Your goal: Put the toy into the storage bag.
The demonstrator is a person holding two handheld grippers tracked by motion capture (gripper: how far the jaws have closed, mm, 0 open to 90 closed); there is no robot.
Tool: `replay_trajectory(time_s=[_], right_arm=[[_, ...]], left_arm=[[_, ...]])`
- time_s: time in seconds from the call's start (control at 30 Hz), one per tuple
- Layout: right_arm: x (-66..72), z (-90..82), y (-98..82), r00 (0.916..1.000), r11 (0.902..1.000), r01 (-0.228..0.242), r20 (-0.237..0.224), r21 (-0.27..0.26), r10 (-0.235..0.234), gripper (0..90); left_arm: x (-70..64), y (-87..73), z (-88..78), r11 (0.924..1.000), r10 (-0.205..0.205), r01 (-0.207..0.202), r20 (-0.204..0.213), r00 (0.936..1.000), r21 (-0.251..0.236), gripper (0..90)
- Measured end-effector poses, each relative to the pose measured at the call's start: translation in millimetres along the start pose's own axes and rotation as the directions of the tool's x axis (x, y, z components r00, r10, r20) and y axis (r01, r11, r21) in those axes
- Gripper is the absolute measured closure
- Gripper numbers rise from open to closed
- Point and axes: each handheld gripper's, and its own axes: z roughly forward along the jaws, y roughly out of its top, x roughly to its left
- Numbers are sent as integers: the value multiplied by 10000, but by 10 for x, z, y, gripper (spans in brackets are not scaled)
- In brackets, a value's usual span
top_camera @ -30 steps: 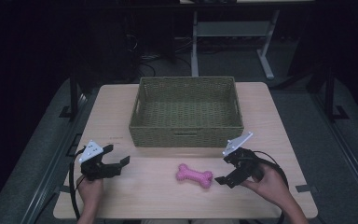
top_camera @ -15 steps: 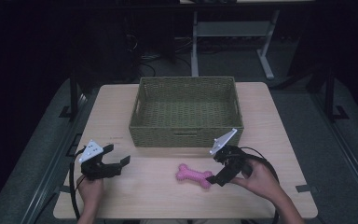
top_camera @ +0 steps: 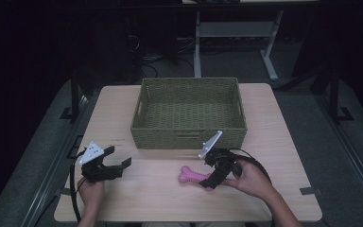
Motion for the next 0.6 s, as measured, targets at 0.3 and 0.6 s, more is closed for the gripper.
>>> replay_trajectory(time_s=[0.3, 0.6], right_arm=[[18, 157, 125, 9996, 9990, 218, -172, 381, -212, 240], [42, 289, 189, 9984, 9941, 549, -198, 937, -533, 321]], left_arm=[[8, 0, -11, 10000, -35, 35, -6, 10000, -43, 136], [19, -1, -16, 10000, -55, 55, -3, 10000, -50, 136]])
